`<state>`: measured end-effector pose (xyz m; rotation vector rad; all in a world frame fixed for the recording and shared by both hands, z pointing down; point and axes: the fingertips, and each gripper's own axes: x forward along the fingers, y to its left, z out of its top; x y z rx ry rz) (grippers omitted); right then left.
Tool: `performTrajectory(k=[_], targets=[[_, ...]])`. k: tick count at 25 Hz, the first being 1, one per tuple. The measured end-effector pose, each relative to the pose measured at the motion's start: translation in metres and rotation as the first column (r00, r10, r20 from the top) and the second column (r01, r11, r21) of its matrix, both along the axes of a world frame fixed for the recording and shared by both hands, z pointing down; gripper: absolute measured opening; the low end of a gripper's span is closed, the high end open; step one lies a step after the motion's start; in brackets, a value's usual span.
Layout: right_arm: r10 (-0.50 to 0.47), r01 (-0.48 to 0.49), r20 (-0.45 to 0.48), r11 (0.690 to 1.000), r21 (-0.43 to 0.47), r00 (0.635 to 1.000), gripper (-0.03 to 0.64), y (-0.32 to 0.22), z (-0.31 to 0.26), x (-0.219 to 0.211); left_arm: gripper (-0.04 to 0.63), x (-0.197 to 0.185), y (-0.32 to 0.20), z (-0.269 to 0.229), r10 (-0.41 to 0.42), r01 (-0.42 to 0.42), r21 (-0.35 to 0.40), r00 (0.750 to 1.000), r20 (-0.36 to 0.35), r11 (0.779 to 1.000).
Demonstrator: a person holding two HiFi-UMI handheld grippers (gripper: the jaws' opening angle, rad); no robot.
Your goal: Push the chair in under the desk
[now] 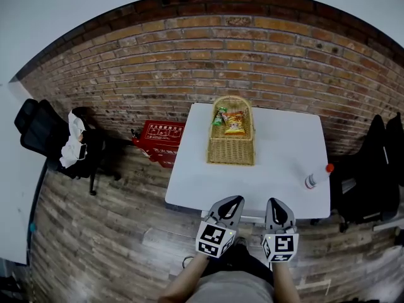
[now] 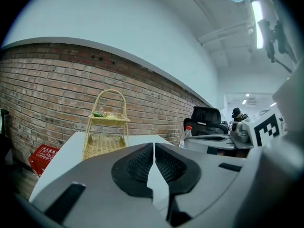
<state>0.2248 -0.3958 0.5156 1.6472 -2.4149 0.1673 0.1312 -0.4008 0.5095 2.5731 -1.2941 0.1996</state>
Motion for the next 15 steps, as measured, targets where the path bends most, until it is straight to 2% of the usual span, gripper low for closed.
performTrajectory(k=[15], targets=[[-0.017, 0.017, 0.008, 1.000, -0.019, 1.000, 0.014, -0.007, 0.006, -0.005, 0.025, -0.011, -0.010, 0.004, -0.024, 0.024, -0.015, 1.000, -0.003, 1.000]])
